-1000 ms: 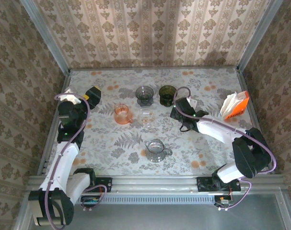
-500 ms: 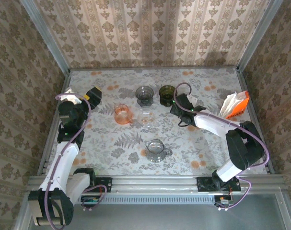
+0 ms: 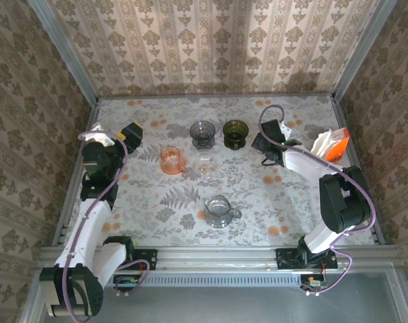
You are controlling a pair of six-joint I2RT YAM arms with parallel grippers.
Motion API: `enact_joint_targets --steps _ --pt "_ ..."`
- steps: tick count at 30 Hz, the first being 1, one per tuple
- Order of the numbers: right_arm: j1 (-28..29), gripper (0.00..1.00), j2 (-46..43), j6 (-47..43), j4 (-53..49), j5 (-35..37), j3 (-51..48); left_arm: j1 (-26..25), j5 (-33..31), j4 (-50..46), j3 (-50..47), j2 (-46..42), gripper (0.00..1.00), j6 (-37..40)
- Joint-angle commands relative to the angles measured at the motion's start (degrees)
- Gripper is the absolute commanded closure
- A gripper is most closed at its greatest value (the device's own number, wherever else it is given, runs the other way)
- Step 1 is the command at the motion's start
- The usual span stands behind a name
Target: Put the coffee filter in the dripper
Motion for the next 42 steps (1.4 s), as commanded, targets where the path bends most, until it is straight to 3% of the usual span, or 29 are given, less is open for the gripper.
enact_joint_targets --steps 1,9,20,31,42 --pt "-2.2 0.17 -1.0 -2.9 -0.8 -0.5 1.6 -0.5 0.3 0.4 0.0 0.3 0.1 0.8" --pt "3.7 0.18 -8.3 -2.4 1.1 -9.1 -2.3 -0.6 0.3 0.7 -0.4 0.5 0.1 0.6" --pt "12.2 0.18 -2.1 3.2 0.7 -14.0 -0.5 -0.7 -0.2 -0.6 -0.4 0.7 0.09 1.2" --pt "10.1 0.18 5.8 2.8 2.9 -10.9 4.2 -0.6 -0.4 -1.4 -0.3 0.4 0.09 1.6" --pt "2.0 0.18 2.7 0.2 3.6 -6.2 1.1 -0.7 -0.1 -1.4 -0.5 0.3 0.09 2.2"
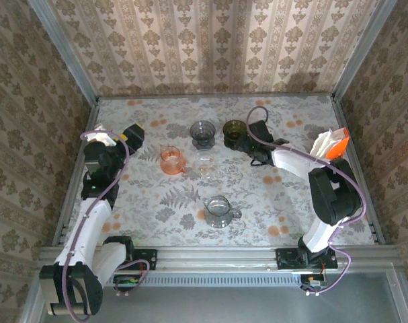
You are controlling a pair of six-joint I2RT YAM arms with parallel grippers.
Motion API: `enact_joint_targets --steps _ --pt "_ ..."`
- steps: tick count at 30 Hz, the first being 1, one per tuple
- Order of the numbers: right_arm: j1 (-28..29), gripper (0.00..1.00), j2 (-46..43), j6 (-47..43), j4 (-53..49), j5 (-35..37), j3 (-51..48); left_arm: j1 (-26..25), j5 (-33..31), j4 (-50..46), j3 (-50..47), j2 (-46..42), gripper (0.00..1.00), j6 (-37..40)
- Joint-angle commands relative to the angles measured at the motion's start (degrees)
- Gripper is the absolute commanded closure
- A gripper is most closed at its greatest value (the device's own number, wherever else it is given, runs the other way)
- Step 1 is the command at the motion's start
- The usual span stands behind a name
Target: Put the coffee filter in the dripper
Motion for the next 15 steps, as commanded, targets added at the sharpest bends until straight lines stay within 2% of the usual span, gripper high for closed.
enact_joint_targets --steps 1,8,11,15 --pt "-3.7 0.18 -2.9 -1.2 1.0 3.1 -1.8 -0.3 -0.1 0.0 -0.4 -0.4 0.09 1.5" --pt "-9.6 0.18 -6.1 -2.5 0.1 3.0 -3.4 -0.3 0.1 1.0 -0.6 -0.2 0.09 1.3" --pt "-9.3 0.18 -8.5 -3.1 1.1 1.4 -4.9 -0.3 0.3 1.4 -0.7 0.0 0.09 1.1" --pt "-6.0 0.2 -10.4 -4.7 0.7 2.3 -6.1 -0.3 0.4 1.9 -0.8 0.3 0.09 1.1"
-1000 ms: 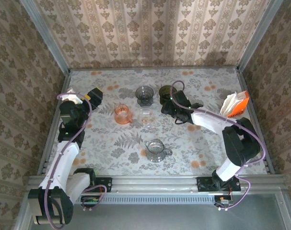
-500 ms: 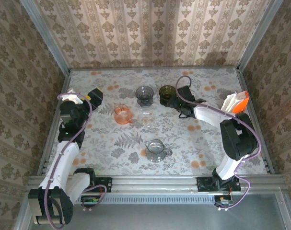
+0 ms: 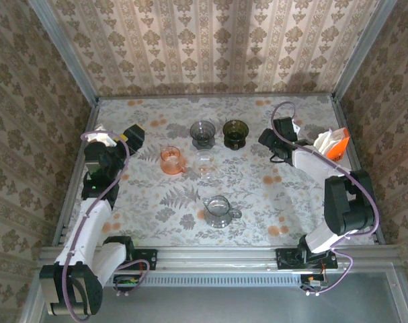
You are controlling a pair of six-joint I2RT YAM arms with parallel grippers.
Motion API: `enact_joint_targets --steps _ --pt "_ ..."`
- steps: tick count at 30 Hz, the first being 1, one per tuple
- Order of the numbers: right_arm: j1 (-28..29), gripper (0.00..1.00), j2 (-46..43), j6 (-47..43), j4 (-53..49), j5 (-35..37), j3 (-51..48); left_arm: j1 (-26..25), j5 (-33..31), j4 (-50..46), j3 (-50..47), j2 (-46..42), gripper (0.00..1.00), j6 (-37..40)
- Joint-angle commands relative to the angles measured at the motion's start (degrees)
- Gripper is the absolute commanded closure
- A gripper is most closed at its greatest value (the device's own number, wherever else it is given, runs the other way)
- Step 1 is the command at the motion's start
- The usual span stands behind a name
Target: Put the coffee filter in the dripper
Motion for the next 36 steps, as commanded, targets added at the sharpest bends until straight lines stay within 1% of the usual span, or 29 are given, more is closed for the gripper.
enact_joint_targets --steps 1,4,6,9,12,16,18,22,25,27,31,36 --pt "3.4 0.21 -1.9 -3.0 -0.6 0.8 -1.1 -0.3 0.5 1.9 -0.5 0.3 0.09 1.0" --pt "6.0 0.26 0.6 -4.2 -3.4 2.8 1.0 -0.3 0.6 2.0 -0.5 0.6 0.09 0.9" --pt "6.6 0.27 3.4 -2.9 -6.7 3.7 3.6 -0.3 0.7 2.2 -0.5 0.6 0.09 0.7" --pt "7.5 0.28 6.3 -1.5 -9.8 6.1 6.6 -0.3 0.7 2.2 -0.6 0.5 0.09 0.6" --pt "8.6 0.28 8.2 -0.4 -10.9 8.9 8.6 -0.3 0.4 2.1 -0.7 0.1 0.09 0.6" --pt "9.0 0.34 10.9 2.5 -13.2 12.3 11.2 -0.2 0.2 2.0 -0.8 -0.2 0.09 0.7" --pt "9.3 0.35 11.8 3.4 -13.4 13.9 11.7 -0.3 0.3 1.9 -0.8 -0.2 0.09 0.7" --pt "9.5 0.37 13.6 3.9 -13.9 16.5 12.8 -0.3 0.2 2.1 -1.0 -0.1 0.09 0.7" --pt "9.5 0.41 14.9 3.0 -14.0 18.0 13.4 -0.3 0.2 2.1 -1.1 -0.1 0.09 0.7" --pt "9.5 0.45 15.6 1.9 -13.8 18.5 13.6 -0.3 0.3 2.1 -1.1 -0.1 0.09 0.7" --pt "9.5 0.58 16.2 -1.0 -12.6 19.4 13.8 -0.3 0.2 2.2 -1.3 -0.2 0.09 0.6" --pt "9.5 0.77 15.5 -5.3 -11.6 21.1 13.5 -0.3 0.2 2.3 -1.4 -0.2 0.09 0.4"
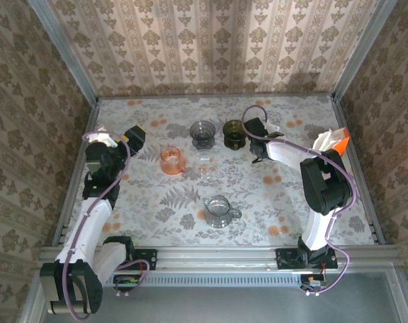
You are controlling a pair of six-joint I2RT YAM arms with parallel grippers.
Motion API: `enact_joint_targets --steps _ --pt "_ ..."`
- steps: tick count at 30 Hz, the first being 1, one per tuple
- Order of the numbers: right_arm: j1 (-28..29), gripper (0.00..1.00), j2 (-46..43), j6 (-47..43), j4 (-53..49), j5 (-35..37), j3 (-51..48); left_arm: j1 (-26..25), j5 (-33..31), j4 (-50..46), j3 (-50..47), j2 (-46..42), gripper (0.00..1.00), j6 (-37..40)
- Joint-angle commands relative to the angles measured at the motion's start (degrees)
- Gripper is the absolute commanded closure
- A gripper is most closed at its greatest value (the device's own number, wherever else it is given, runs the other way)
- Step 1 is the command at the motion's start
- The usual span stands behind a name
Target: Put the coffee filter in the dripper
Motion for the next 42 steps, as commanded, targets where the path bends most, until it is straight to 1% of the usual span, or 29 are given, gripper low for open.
enact_joint_targets --steps 1,4,6,10,14,16,17,19,21,24,27,31,36,42 --pt "0.3 0.81 -0.2 -4.3 0.6 3.5 1.0 -0.2 0.1 1.8 -0.6 -0.8 0.09 0.4" --pt "0.3 0.92 -1.7 -5.4 1.5 3.0 -0.4 -0.2 0.1 1.8 -0.6 -0.7 0.09 0.2" --pt "0.5 0.96 -3.5 -5.5 1.6 2.3 -1.6 -0.4 0.4 1.8 -0.7 -0.6 0.09 -0.1" --pt "1.5 0.97 -9.2 -5.5 1.1 1.8 -6.0 -1.3 0.7 1.4 -0.9 -0.6 0.09 -0.4" --pt "3.4 0.97 -18.4 -5.4 -0.5 -1.1 -12.3 -3.7 0.2 -1.0 -0.9 -0.9 0.09 -0.3" --pt "4.9 0.96 -25.4 -6.7 -1.1 -3.9 -15.9 -4.6 0.2 -2.4 -1.0 -1.2 0.09 -0.3" --pt "5.8 0.95 -29.7 -8.3 -0.7 -6.5 -17.9 -5.0 0.3 -2.9 -1.2 -1.5 0.09 -0.5" --pt "7.6 0.93 -36.9 -11.7 -0.3 -13.1 -20.9 -5.6 0.8 -3.6 -1.5 -2.2 0.09 -0.6" --pt "10.0 0.93 -43.4 -14.6 -2.4 -20.2 -22.1 -6.1 1.5 -4.7 -1.7 -2.9 0.09 -0.5" --pt "16.3 0.93 -50.3 -17.6 -6.7 -25.2 -22.0 -6.4 2.3 -5.9 -2.2 -4.0 0.08 -0.5" --pt "22.9 0.94 -53.1 -18.0 -10.7 -27.9 -21.4 -6.8 2.3 -6.3 -2.8 -4.8 0.08 -0.9" --pt "30.1 0.94 -53.8 -16.5 -10.6 -28.4 -22.1 -7.1 2.2 -6.7 -3.1 -5.2 0.09 -1.1" --pt "38.8 0.95 -52.0 -14.8 -12.1 -20.6 -21.8 -7.5 2.2 -7.7 -2.6 -5.3 0.09 -1.0" --pt "44.0 0.95 -49.7 -14.5 -14.0 -15.7 -20.6 -7.6 1.9 -8.5 -2.1 -5.4 0.09 -0.3"
